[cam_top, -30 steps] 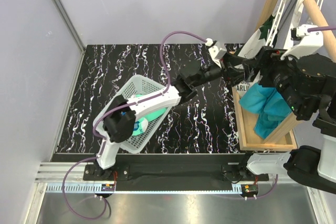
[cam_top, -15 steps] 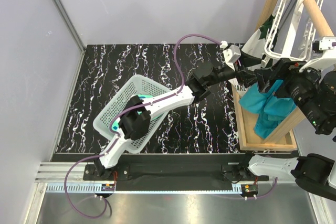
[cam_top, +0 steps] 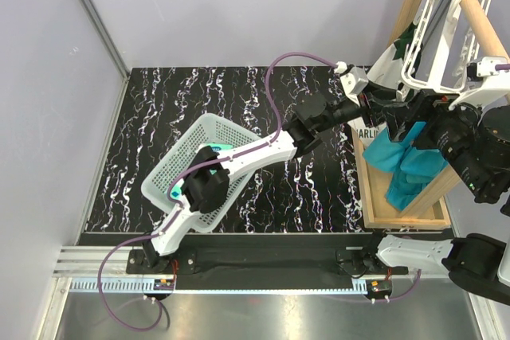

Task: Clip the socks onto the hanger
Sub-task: Open the clamp at the hanger.

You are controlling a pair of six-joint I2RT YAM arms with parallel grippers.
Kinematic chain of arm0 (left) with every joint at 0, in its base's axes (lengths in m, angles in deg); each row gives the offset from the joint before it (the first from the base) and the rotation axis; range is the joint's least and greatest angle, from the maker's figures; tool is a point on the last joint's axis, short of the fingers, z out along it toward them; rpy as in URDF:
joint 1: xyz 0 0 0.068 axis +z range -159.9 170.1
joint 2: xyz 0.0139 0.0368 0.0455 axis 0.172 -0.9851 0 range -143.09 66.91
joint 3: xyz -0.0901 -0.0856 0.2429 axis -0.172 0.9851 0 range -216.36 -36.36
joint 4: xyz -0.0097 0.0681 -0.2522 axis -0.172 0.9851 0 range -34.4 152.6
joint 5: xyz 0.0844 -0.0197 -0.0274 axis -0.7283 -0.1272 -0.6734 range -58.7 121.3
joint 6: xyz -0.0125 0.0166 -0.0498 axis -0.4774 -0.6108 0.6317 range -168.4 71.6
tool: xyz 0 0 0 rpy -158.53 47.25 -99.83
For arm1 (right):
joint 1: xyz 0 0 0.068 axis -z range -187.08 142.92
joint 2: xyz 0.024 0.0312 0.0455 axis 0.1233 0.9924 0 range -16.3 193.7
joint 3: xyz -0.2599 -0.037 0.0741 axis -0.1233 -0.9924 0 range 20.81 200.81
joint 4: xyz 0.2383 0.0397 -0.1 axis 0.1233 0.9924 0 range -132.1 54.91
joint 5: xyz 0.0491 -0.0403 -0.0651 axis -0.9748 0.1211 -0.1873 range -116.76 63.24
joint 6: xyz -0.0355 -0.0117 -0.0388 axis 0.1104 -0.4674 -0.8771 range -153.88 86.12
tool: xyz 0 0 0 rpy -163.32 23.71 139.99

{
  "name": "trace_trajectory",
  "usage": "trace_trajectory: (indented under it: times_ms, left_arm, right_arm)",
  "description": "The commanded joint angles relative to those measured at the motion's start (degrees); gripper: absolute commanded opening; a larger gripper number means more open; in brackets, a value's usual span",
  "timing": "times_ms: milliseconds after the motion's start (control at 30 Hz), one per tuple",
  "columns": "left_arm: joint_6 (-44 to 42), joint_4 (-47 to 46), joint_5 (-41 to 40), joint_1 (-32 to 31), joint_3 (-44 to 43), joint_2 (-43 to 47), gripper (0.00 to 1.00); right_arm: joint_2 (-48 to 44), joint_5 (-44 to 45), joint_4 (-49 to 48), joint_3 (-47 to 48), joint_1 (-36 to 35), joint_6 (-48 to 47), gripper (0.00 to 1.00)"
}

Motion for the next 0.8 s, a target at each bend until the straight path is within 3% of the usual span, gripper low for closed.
trace_trajectory:
  times_ms: [0,33,133,300,500,767]
  left_arm:
    - [-1.3,-1.4,-2.1,-0.5,-2.9,0.0,0.36]
    - [-1.0,-0.7,-2.2,-0.5,-2.8,0.2,0.24]
    - [0.3,0.3,-2.1,-0.5,-0.8,2.2,0.08]
    - [4.3,0.6,-2.0,-0.5,7.4,9.6,0.04]
    - [7.4,6.2,-2.0,-0.5,11.2,15.6,0.00]
    - [8.7,8.9,1.9,0.5,12.3,18.3,0.00]
  right_arm:
    - [0.1,0.3,0.6,-0.3,-0.4,0.7,0.82]
    - [0.3,0.4,0.9,-0.5,-0.4,1.4,0.82]
    - [0.3,2.0,1.7,-1.4,-0.5,2.5,0.80]
    - [0.3,4.7,1.9,-3.8,-0.5,5.9,0.69]
    - [2.6,10.0,1.0,-5.8,-0.5,8.9,0.60]
    - [7.0,12.5,-2.4,-4.4,0.2,10.4,0.57]
